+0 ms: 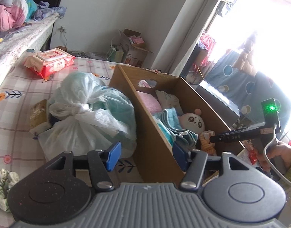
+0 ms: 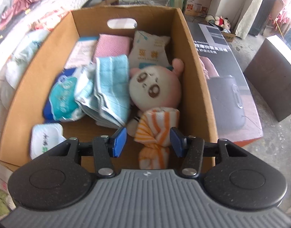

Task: Organize soft objects
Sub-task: 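Carry the orange-striped towel into the cardboard box and release, then move the right gripper to the gold tissue pack while the left tool moves to the green floral cloth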

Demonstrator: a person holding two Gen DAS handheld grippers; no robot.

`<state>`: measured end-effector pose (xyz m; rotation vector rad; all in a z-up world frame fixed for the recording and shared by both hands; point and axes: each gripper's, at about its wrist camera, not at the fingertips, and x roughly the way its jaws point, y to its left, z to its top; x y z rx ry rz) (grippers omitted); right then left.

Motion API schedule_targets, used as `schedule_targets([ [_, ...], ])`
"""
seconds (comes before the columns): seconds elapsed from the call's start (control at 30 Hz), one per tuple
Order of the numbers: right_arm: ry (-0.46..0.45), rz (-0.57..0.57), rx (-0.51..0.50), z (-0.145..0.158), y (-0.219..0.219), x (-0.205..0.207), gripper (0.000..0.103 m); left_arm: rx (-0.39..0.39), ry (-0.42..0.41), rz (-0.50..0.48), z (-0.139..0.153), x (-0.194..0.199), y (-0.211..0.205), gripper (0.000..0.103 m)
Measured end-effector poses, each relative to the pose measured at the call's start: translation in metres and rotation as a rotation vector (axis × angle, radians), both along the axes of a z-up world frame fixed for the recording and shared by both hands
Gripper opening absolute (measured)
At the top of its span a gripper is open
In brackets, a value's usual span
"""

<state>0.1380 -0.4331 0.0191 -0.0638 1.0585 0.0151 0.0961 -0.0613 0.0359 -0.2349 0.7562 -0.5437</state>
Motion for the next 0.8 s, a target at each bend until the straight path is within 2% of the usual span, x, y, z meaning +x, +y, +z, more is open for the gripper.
schedule_targets([
  [0.13, -0.039, 0.004, -0.003, -0.001, 0.004, 0.013, 0.048, 0.002, 0.011, 0.030, -0.002, -0.003, 0.014, 0.062],
  [0.27, -0.055, -0.012, -0.054, -0.012, -0.003, 0.038, 0.043, -0.010, 0.014, 0.058, -0.003, -0.008, 0.026, 0.062],
  [0.37, 0.000, -0.016, -0.051, -0.025, -0.009, 0.053, 0.041, -0.013, 0.013, 0.074, -0.002, -0.011, 0.032, 0.062],
  [0.7, 0.080, 0.121, -0.244, -0.036, 0.023, 0.057, 0.045, -0.023, 0.018, 0.088, -0.004, -0.012, 0.039, 0.065],
  [0.8, 0.059, 0.097, -0.207, -0.031, 0.023, 0.057, 0.047, -0.020, 0.005, 0.116, -0.002, -0.016, 0.049, 0.068],
])
